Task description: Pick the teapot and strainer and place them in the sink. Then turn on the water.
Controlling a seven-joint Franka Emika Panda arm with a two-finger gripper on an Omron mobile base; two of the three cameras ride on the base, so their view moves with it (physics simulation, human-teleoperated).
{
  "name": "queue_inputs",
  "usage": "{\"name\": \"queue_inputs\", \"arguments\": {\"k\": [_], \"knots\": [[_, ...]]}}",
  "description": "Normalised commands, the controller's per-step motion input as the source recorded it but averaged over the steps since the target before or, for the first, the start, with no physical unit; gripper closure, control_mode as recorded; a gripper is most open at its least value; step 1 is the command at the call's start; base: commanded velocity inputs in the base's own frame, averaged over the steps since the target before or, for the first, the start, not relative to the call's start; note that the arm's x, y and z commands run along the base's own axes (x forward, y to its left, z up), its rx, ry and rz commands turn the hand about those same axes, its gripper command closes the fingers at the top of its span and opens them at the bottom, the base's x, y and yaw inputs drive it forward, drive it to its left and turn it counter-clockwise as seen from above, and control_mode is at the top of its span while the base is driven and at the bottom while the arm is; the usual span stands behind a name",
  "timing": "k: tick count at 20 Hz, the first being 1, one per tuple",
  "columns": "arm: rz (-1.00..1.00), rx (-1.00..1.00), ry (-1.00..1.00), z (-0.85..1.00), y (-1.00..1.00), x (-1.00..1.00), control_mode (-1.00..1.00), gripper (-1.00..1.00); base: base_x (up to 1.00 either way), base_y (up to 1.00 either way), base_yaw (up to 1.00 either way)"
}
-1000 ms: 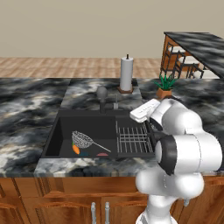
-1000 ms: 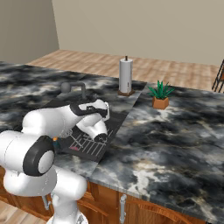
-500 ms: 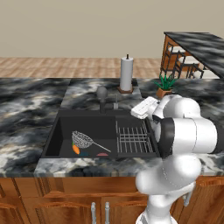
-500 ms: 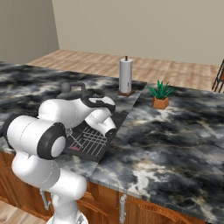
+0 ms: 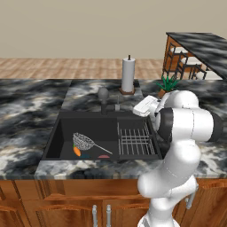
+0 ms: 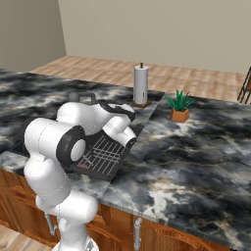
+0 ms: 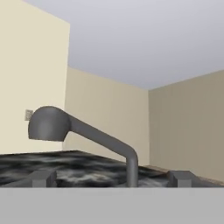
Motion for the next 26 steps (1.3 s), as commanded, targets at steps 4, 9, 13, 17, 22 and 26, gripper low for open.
{"name": "queue_inputs", "arguments": {"k": [4,9,13,17,22,26], "knots": [[0.00,0.00,0.00,-0.19,0.08,0.14,-1.00,-1.00,0.00,0.00,0.00],[0.00,0.00,0.00,-0.21,0.09,0.10,-1.00,-1.00,0.00,0.00,0.00],[0.00,0.00,0.00,-0.09,0.11,0.21,-1.00,-1.00,0.00,0.00,0.00],[0.00,0.00,0.02,0.00,0.05,0.28,-1.00,-1.00,0.00,0.00,0.00],[0.00,0.00,0.14,0.00,0.03,0.32,-1.00,-1.00,0.00,0.00,0.00],[0.00,0.00,0.11,0.00,0.03,0.27,-1.00,-1.00,0.00,0.00,0.00]]}}
